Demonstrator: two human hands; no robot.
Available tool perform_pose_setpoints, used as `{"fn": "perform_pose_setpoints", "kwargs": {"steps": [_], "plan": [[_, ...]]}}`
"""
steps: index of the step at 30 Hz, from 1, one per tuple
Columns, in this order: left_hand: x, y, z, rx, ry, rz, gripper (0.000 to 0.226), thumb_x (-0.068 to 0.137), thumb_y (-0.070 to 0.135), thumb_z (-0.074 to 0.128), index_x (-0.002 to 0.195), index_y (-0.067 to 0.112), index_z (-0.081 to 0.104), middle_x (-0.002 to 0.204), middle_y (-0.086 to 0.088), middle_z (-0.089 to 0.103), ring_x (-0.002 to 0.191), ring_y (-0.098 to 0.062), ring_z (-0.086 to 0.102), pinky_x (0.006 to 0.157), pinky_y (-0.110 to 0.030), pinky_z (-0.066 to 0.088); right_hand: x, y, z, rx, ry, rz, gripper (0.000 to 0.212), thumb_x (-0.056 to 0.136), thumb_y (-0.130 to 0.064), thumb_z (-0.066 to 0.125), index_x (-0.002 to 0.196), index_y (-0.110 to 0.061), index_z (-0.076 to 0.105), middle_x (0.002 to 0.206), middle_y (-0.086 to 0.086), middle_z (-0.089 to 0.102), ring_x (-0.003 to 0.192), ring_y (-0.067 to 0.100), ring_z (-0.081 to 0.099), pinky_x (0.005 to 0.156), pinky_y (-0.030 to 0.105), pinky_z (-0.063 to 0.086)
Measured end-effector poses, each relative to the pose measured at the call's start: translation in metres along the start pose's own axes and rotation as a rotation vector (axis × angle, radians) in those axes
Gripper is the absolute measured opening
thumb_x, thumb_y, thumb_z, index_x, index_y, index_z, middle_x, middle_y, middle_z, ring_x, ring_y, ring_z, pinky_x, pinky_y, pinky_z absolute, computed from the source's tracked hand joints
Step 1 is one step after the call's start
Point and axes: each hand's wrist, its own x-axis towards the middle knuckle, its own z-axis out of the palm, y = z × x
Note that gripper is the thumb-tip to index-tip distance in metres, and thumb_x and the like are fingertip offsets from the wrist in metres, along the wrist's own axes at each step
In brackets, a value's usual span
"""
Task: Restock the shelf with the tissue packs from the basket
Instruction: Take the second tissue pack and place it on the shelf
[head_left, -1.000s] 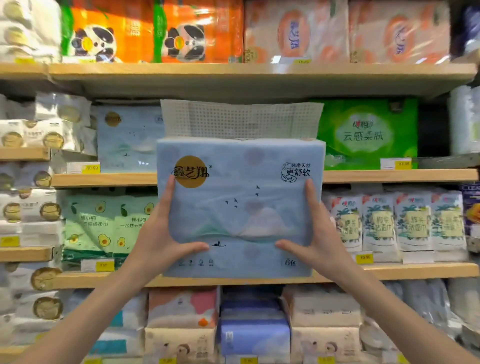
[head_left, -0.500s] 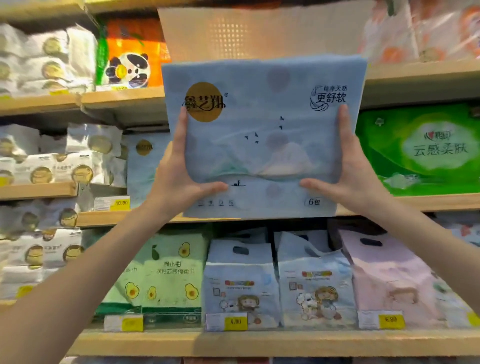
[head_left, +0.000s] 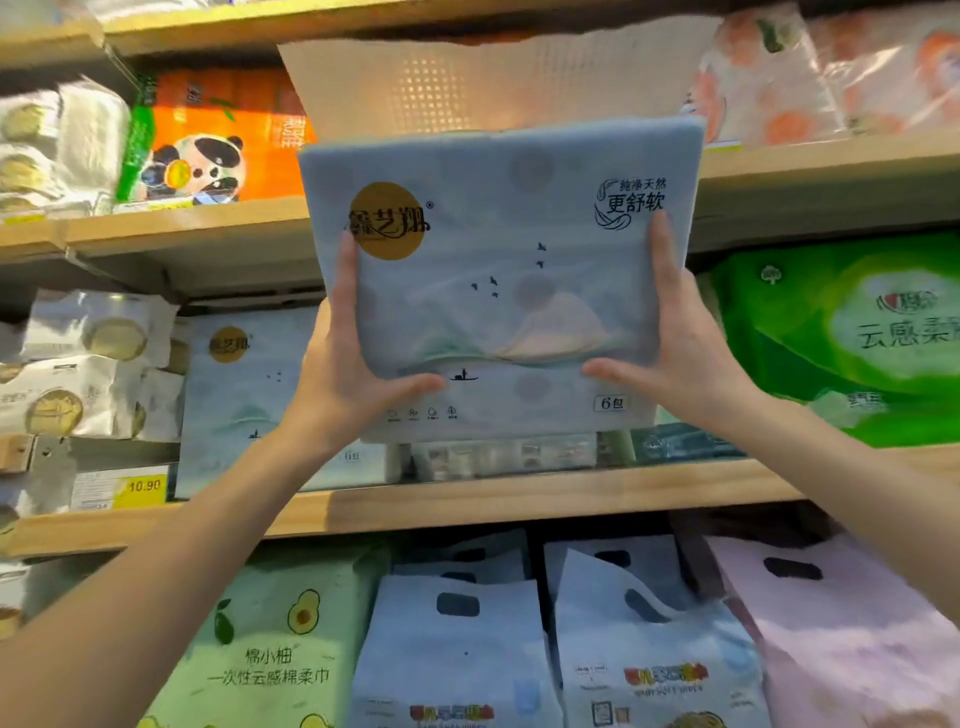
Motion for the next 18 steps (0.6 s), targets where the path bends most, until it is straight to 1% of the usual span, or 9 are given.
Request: {"fn": "perform_pose_setpoints", "kwargs": {"steps": [2, 4, 7, 9, 11, 14, 16, 18], "plan": [[0.002, -0.007, 0.01, 0.001, 0.004, -0.011, 0.13, 0.054, 0.034, 0.085, 0.14, 0.048, -0.011, 0.148, 0.006, 0.027, 0.131, -0.004, 0.034, 0.1, -0.024, 0.035, 0.003, 0.011, 0.005, 0.002, 0.007, 0.004, 0.121, 0.064, -0.019, 0.081, 0.136, -0.038, -0.014, 0.144, 0.011, 0.025, 0.126, 0.01, 0.028, 0.102, 0.022, 0.022], [0.006, -0.013, 0.018, -0.006, 0.015, -0.015, 0.129, 0.055, 0.035, 0.085, 0.141, 0.046, -0.01, 0.149, 0.008, 0.026, 0.133, -0.005, 0.033, 0.101, -0.023, 0.033, 0.01, 0.021, 0.009, -0.001, 0.009, -0.008, 0.121, 0.064, -0.019, 0.081, 0.138, -0.035, -0.013, 0.145, 0.012, 0.025, 0.13, 0.014, 0.029, 0.102, 0.022, 0.021], [0.013, -0.022, 0.029, 0.006, 0.019, -0.008, 0.129, 0.055, 0.038, 0.084, 0.143, 0.043, -0.01, 0.151, 0.005, 0.023, 0.136, -0.008, 0.031, 0.105, -0.028, 0.033, 0.016, 0.037, 0.015, 0.007, 0.0, -0.01, 0.123, 0.064, -0.021, 0.081, 0.141, -0.031, -0.014, 0.147, 0.011, 0.023, 0.134, 0.017, 0.027, 0.104, 0.022, 0.02], [0.014, -0.028, 0.034, 0.015, -0.004, -0.012, 0.13, 0.054, 0.04, 0.084, 0.143, 0.043, -0.011, 0.151, 0.005, 0.023, 0.137, -0.008, 0.03, 0.109, -0.032, 0.032, 0.015, 0.046, 0.021, 0.009, -0.019, 0.007, 0.124, 0.064, -0.023, 0.081, 0.141, -0.031, -0.015, 0.146, 0.011, 0.024, 0.133, 0.017, 0.028, 0.106, 0.026, 0.022], [0.012, -0.033, 0.039, 0.032, -0.027, -0.02, 0.131, 0.052, 0.045, 0.084, 0.143, 0.042, -0.01, 0.151, 0.009, 0.018, 0.138, -0.007, 0.027, 0.113, -0.037, 0.029, 0.012, 0.052, 0.027, 0.008, -0.039, 0.024, 0.124, 0.063, -0.023, 0.081, 0.141, -0.03, -0.015, 0.145, 0.012, 0.025, 0.132, 0.019, 0.029, 0.107, 0.029, 0.023], [0.005, -0.039, 0.044, 0.05, -0.046, -0.048, 0.132, 0.049, 0.054, 0.082, 0.143, 0.043, -0.011, 0.15, 0.012, 0.017, 0.139, -0.007, 0.024, 0.114, -0.041, 0.028, 0.005, 0.057, 0.033, 0.019, -0.058, 0.047, 0.124, 0.063, -0.022, 0.081, 0.141, -0.031, -0.014, 0.143, 0.014, 0.027, 0.128, 0.019, 0.032, 0.106, 0.032, 0.025], [-0.001, -0.041, 0.047, 0.067, -0.079, -0.07, 0.132, 0.05, 0.054, 0.082, 0.142, 0.044, -0.012, 0.153, 0.014, 0.014, 0.14, -0.006, 0.022, 0.114, -0.042, 0.028, 0.0, 0.061, 0.036, 0.012, -0.089, 0.071, 0.125, 0.062, -0.024, 0.082, 0.141, -0.033, -0.014, 0.142, 0.013, 0.029, 0.123, 0.016, 0.034, 0.104, 0.032, 0.027], [-0.007, -0.044, 0.05, 0.104, -0.13, -0.097, 0.132, 0.052, 0.05, 0.082, 0.142, 0.044, -0.014, 0.155, 0.019, 0.005, 0.142, -0.005, 0.017, 0.114, -0.038, 0.025, -0.003, 0.066, 0.04, 0.001, -0.137, 0.099, 0.126, 0.061, -0.027, 0.082, 0.142, -0.035, -0.014, 0.143, 0.013, 0.03, 0.126, 0.02, 0.035, 0.104, 0.032, 0.027]]}}
